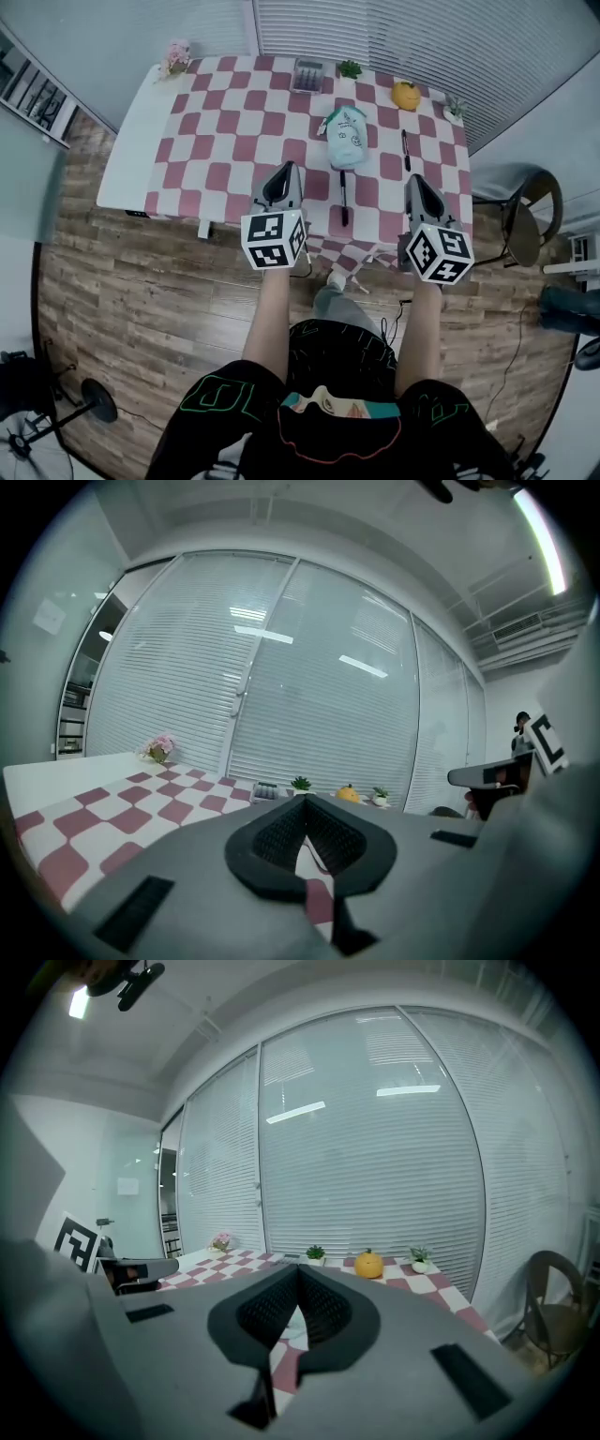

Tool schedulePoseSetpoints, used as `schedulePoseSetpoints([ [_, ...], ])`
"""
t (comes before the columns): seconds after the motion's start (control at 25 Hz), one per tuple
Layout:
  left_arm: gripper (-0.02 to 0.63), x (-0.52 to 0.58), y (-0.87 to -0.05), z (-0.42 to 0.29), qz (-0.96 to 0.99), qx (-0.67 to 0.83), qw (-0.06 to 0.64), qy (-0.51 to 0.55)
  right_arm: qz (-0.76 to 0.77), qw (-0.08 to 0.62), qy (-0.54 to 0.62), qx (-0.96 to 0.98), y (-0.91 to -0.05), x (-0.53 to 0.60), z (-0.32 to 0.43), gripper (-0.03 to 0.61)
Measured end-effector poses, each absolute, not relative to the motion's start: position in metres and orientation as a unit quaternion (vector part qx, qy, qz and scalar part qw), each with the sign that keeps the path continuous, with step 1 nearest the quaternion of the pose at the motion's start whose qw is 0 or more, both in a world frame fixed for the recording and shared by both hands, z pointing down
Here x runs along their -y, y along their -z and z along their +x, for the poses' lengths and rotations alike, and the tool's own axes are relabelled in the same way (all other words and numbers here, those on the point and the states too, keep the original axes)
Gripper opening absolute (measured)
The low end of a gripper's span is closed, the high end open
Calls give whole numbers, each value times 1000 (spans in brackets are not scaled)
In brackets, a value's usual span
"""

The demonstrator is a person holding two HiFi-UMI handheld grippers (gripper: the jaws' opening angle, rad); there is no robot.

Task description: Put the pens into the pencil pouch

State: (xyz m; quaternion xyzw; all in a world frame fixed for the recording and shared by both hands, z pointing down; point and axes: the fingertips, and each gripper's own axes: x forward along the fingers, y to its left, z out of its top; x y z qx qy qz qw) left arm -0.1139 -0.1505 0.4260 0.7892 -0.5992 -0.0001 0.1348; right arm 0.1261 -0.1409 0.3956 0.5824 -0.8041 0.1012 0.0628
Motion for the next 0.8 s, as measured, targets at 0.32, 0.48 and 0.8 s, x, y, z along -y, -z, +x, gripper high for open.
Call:
schedulePoseSetpoints([
  [0.32,-2,192,-447,-67,793,592,137,-52,601,45,-154,783,-432,185,193,2],
  [0.48,-2,213,-441,-54,788,598,129,-67,597,23,-164,785,-434,207,212,2],
  [0.8,-2,240,-418,-19,798,588,111,-75,599,-20,-162,784,-421,234,248,2],
])
